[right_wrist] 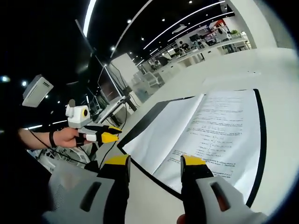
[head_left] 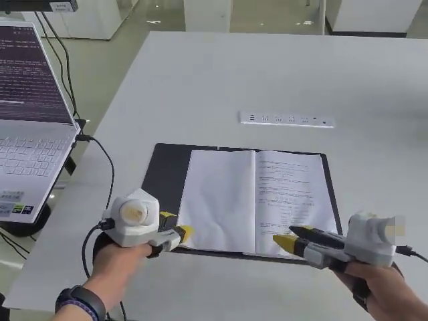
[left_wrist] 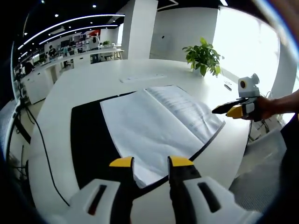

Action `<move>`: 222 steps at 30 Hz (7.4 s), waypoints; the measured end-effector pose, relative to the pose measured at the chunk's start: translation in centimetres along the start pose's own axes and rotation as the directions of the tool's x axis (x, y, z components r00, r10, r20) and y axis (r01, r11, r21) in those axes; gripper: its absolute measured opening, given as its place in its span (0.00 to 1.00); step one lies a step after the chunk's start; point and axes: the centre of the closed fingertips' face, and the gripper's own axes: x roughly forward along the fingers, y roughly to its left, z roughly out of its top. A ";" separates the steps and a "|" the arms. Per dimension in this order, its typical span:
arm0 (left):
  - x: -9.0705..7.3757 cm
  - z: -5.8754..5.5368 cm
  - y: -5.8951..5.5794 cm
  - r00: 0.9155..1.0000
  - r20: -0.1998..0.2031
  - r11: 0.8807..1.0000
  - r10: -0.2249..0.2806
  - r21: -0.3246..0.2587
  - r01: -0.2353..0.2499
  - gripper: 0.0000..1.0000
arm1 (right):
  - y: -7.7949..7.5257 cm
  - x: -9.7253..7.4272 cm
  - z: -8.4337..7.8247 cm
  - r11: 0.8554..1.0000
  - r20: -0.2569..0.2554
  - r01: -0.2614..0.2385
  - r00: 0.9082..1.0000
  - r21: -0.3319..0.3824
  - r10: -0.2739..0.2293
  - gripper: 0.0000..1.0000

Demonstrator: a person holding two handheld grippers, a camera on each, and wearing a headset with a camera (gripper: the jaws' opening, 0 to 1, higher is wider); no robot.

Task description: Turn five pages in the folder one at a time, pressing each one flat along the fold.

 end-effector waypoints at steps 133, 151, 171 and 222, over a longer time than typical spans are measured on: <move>20.8 2.7 -23.0 0.954 -0.199 0.872 -0.225 0.395 0.288 0.72 | -3.7 -13.2 -1.9 0.976 0.036 0.216 0.976 0.016 -0.216 0.73; 20.8 3.0 -22.6 0.951 -0.190 0.881 -0.243 0.366 0.299 0.66 | -5.6 -12.2 -1.7 0.978 0.036 0.204 0.978 0.050 -0.205 0.68; 20.9 3.1 -22.4 0.953 -0.182 0.886 -0.243 0.359 0.295 0.63 | -9.8 -7.4 1.6 0.974 0.072 0.177 0.979 0.139 -0.188 0.57; 18.1 5.4 -22.0 0.944 -0.153 0.899 -0.293 0.291 0.326 0.72 | -11.5 -4.3 0.5 0.922 0.088 0.121 0.983 0.368 -0.164 0.00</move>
